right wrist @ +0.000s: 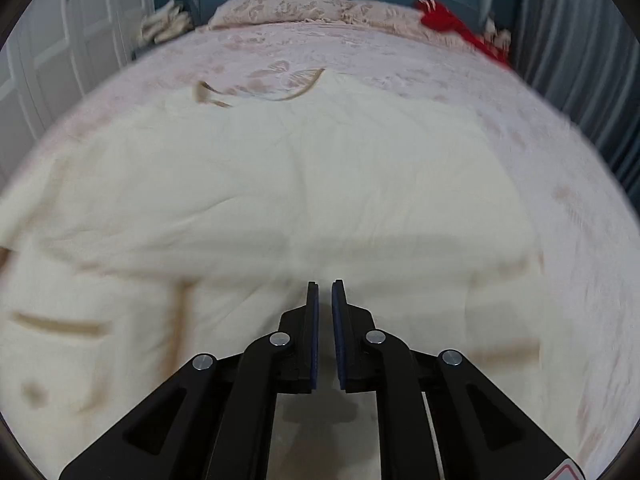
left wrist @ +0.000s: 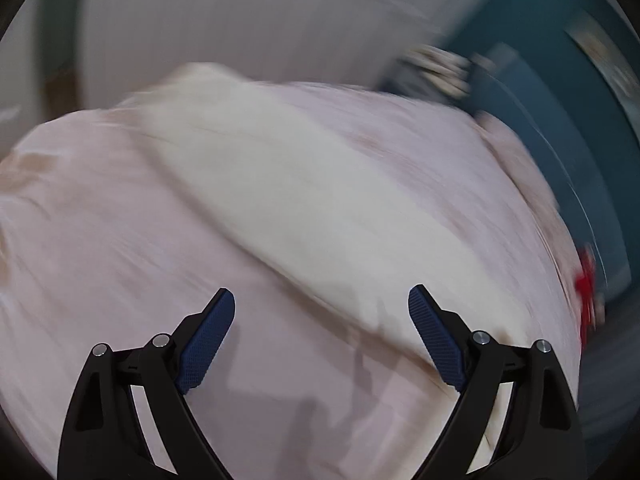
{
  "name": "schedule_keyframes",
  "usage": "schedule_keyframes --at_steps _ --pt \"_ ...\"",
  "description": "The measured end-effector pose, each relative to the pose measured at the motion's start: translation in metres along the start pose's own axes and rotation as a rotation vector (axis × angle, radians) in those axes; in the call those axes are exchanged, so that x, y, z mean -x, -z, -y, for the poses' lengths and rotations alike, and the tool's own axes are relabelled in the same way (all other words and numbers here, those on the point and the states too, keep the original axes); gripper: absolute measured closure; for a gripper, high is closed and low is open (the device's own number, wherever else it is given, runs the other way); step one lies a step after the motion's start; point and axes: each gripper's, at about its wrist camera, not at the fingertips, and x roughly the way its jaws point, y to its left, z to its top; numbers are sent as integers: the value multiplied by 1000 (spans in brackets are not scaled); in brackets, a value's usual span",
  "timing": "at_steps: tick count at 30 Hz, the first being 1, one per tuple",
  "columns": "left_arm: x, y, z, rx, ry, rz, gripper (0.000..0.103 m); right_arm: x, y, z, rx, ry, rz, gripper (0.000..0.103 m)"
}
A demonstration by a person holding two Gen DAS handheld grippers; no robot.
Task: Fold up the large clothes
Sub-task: 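Grasp the other sleeve cuff with the left gripper and fold it across the body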
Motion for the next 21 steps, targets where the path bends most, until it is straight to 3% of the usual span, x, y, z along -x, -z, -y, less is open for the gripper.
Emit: schedule_keyframes --at_steps 3,7,9,10,11,13,17,21 --pt "-10 -51 -68 203 -61 24 22 38 38 -21 50 -38 -20 71" --pt "-27 -81 -104 314 -17 0 27 70 89 -54 168 -58 -82 67" --pt "-31 -88 -95 255 -30 9 28 77 104 -63 178 -91 -125 67" --pt "-34 -88 -90 225 -32 5 40 80 109 -67 177 -101 -141 66" --pt "-39 -91 -83 187 -17 -9 62 82 111 -69 174 -111 -153 66" --pt "-50 -91 -71 145 18 -78 89 87 114 -71 175 -124 -156 66" --pt "-29 -98 -36 49 38 -18 97 101 114 -72 185 -129 -139 66" --pt "23 -102 29 -120 119 74 98 111 116 -63 153 -136 -132 66"
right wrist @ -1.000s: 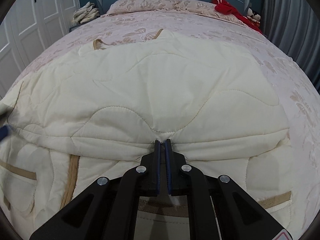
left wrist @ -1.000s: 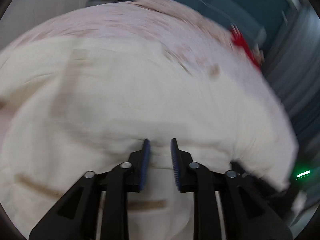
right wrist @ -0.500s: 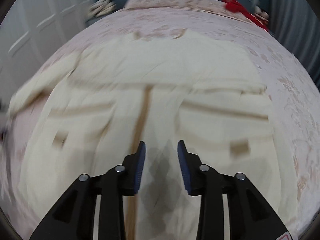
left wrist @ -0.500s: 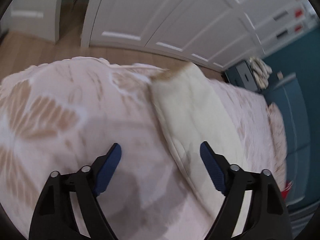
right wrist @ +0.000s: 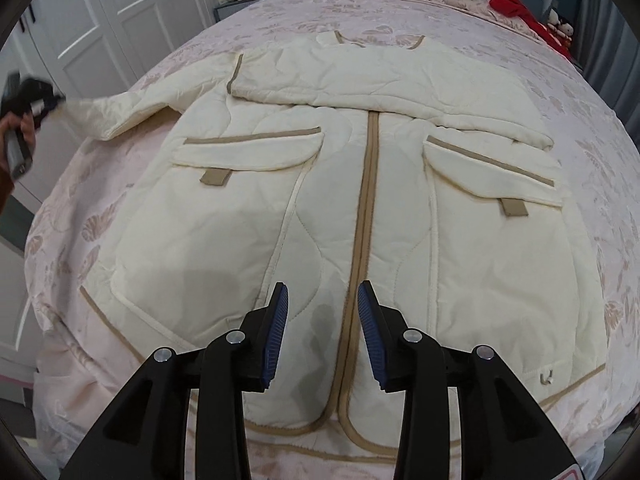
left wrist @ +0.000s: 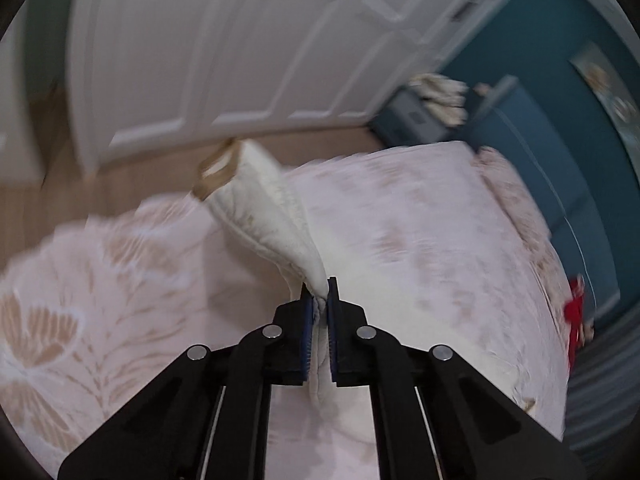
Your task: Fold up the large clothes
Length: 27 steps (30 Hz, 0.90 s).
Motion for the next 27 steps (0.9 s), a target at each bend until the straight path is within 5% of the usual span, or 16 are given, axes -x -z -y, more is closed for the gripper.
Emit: schedule_keyframes --at_steps 5,9,14,18,21,23,27 --pt "59 -1 102 -200 142 86 99 9 8 13 -29 0 3 66" --pt "99 35 208 -405 283 119 99 14 12 26 -58 5 13 66" --pt "103 108 315 -554 443 30 99 22 15 49 -108 16 33 66" --pt "83 192 378 -657 490 -89 99 23 17 72 -146 39 38 66" --pt "57 259 392 -717 486 -201 88 24 16 92 -184 57 41 66" --pt "30 295 384 -695 448 -282 62 25 12 105 -200 73 54 62" --pt "6 320 331 -490 432 -412 41 20 -18 132 -233 74 102 57"
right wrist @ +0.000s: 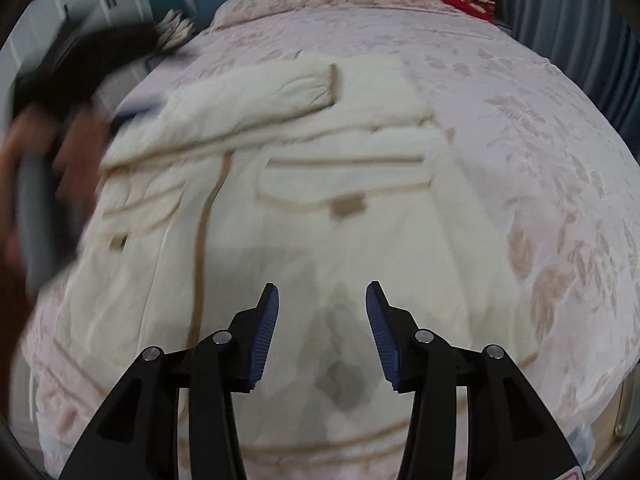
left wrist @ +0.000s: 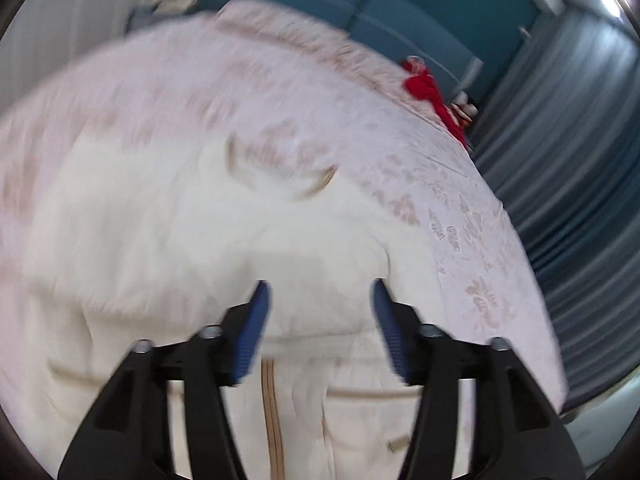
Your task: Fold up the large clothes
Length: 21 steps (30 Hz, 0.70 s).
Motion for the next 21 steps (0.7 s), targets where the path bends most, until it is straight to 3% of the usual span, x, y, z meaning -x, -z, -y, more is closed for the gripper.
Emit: schedule_keyframes --at_steps 3,6,10,15,18,21 --pt "21 9 -59 201 22 36 36 -20 -49 8 -29 -17 47 55" --pt "42 2 -123 337 -41 86 36 -48 -94 11 -87 -62 58 55" --pt "54 -17 -187 482 -81 97 37 -96 -147 17 -214 -113 25 55" --pt "47 -21 -236 605 -72 89 41 -141 -173 14 -276 -81 -34 55" --pt "37 -11 -246 639 -53 48 49 -157 -174 8 -279 -105 -76 56" --pt "31 -10 -243 658 -39 32 58 -156 -177 -2 -250 -133 -70 89"
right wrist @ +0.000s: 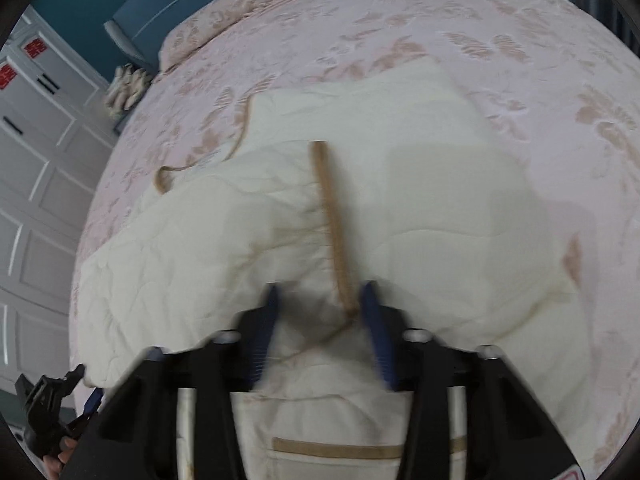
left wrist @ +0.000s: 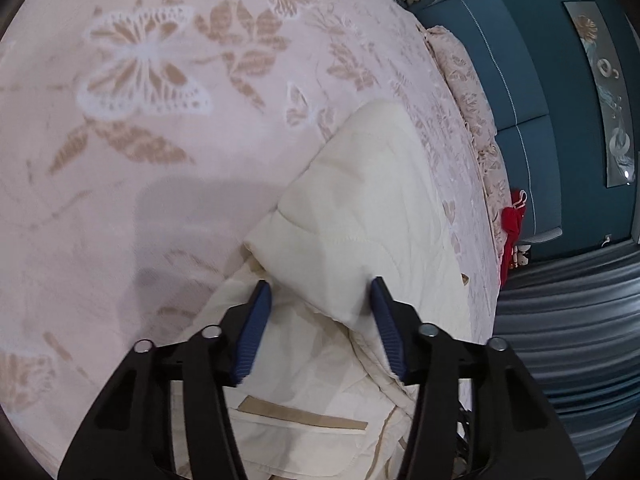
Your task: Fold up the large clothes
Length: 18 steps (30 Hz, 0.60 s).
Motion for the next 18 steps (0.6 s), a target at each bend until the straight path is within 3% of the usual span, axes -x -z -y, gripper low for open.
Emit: schedule_keyframes --at_steps 5,9,12,15,18 --pt "6 -2 17 -33 -9 25 88 58 -15 -17 74 -28 184 98" --pt "22 -4 40 -131 0 78 93 98 -23 -22 159 20 302 98" --pt "25 7 58 -236 -6 92 93 82 -15 -14 207 129 277 98" --pt "9 31 69 -378 -108 98 93 47 2 4 224 223 201 98" --pt "-14 48 63 -441 -202 72 93 22 17 20 221 257 141 98"
